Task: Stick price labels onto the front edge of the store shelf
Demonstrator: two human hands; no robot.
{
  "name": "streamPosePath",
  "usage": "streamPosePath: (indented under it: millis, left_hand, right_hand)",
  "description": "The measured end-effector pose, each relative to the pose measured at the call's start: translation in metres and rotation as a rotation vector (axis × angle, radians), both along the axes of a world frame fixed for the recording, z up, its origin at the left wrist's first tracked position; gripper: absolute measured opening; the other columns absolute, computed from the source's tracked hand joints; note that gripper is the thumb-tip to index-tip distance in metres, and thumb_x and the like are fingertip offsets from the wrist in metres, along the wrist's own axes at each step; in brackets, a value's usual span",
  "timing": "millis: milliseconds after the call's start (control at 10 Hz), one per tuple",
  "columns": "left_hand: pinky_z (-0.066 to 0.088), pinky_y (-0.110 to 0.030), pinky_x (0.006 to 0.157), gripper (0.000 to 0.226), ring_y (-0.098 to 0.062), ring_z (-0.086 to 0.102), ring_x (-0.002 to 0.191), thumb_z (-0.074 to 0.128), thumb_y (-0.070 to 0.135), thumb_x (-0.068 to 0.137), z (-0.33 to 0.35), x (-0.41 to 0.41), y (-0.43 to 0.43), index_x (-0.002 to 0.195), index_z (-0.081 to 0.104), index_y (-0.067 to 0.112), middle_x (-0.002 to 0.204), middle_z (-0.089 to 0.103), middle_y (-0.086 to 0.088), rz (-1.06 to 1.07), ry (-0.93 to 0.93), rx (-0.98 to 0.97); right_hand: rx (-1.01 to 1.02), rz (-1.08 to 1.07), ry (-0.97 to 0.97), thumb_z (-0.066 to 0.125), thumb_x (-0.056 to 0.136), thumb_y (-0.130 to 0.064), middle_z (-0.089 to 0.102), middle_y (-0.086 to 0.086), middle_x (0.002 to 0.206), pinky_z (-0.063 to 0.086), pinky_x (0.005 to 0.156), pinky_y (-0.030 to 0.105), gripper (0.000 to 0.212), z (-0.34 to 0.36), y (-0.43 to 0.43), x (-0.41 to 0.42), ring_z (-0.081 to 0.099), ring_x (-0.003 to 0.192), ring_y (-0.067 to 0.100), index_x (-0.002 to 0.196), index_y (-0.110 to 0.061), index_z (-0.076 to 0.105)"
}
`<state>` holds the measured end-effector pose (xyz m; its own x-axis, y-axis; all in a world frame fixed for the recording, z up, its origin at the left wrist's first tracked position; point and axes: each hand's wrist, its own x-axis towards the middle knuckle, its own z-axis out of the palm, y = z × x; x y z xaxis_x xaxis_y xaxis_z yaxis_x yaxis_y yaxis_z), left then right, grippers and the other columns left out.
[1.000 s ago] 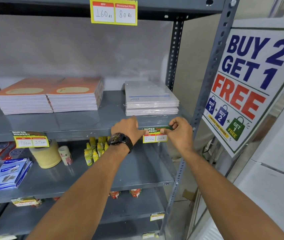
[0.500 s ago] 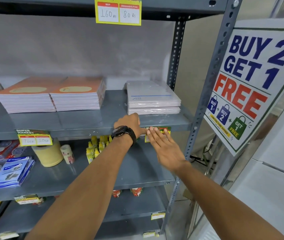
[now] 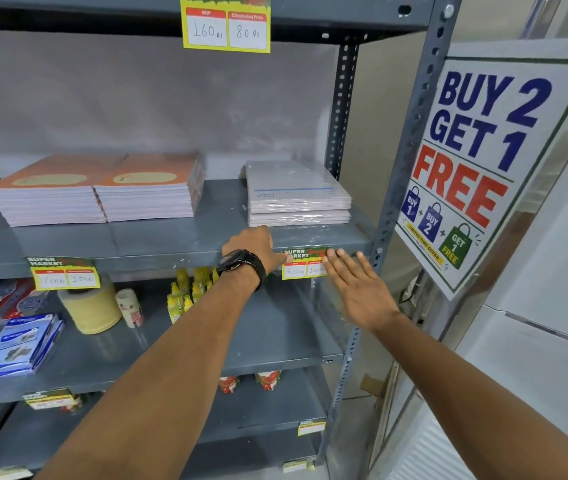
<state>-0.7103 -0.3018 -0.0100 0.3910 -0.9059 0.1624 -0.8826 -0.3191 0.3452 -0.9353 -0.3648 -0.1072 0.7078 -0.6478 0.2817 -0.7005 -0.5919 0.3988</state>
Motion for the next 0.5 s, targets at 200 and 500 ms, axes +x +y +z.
streamPosePath:
  millis: [200, 500]
  left_hand:
    - [0.052, -0.043, 0.076, 0.045, -0.036, 0.063, 0.091, 0.061, 0.056, 0.083, -0.005, -0.005, 0.008, 0.101, 0.053, 0.016, 0.104, 0.067, -0.012, -0.041, -0.107, -0.003]
    - [0.039, -0.042, 0.082, 0.030, -0.032, 0.057, 0.099, 0.048, 0.049, 0.091, 0.002, 0.077, 0.067, 0.101, 0.056, 0.022, 0.101, 0.067, -0.002, -0.182, -0.334, -0.269]
  right_hand:
    - [0.068, -0.087, -0.055, 0.047, 0.085, -0.019, -0.002, 0.005, 0.163, -0.004, 0.121, 0.047, 0.084, 0.008, 0.019, 0.013, -0.001, 0.149, 0.027, 0.153, -0.013, -0.001]
    - [0.378, 0.117, -1.264, 0.055, 0.089, -0.010, 0.074, 0.003, 0.096, 0.055, 0.082, 0.041, 0.024, 0.115, 0.103, 0.052, 0.068, 0.087, 0.019, 0.107, -0.018, 0.069]
